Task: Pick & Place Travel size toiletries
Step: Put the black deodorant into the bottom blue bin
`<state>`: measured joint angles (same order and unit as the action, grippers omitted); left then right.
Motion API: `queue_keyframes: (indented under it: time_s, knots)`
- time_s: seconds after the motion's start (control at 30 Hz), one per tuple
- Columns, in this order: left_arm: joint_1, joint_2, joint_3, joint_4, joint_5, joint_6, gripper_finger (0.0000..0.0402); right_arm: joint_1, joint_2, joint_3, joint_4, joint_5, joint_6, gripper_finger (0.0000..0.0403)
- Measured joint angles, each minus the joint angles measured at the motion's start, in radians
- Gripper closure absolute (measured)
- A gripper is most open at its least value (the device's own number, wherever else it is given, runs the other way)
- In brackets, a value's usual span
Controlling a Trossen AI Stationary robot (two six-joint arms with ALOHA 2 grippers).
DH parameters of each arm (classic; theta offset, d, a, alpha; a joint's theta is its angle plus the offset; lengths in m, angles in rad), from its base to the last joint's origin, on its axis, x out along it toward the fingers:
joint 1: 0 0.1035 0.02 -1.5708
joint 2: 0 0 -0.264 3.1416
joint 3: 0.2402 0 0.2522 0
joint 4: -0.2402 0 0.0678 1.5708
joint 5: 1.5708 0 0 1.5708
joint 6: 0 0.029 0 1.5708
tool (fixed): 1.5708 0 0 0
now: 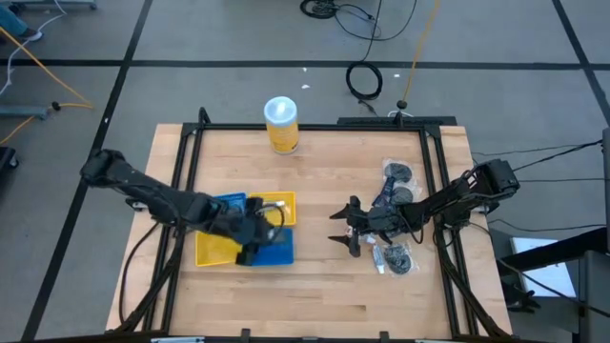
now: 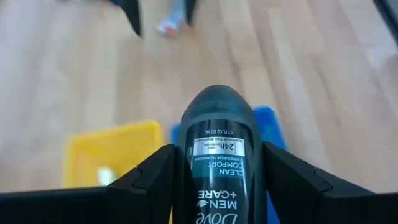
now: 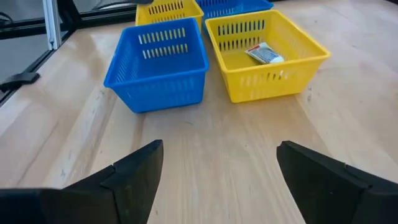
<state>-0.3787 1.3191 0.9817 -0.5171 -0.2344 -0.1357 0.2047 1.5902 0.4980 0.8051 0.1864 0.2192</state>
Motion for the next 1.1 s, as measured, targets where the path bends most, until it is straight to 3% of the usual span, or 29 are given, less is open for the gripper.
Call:
queue_keyframes:
  time_s: [0.17,0.4,0.6,0.8,1.1]
  knots:
    - [-0.052,0.039,-0.086,0.059,-0.002,-0.121,0.0203,0.000,0.000,0.000,0.013,0.000,0.001,0.0100]
    - [-0.008,0.081,-0.211,0.194,0.004,-0.181,0.0180,0.000,0.000,0.000,0.037,0.000,0.004,0.0099]
    - [0.041,0.089,-0.276,0.359,0.115,-0.181,0.0187,0.000,0.000,0.000,0.038,0.000,0.004,0.0102]
    - [0.059,0.124,-0.288,0.371,0.131,-0.179,0.0184,0.000,0.000,0.000,0.044,0.000,0.004,0.0103]
    - [0.068,0.180,-0.288,0.398,0.151,-0.161,0.0148,0.000,0.000,0.000,0.044,0.000,0.004,0.0105]
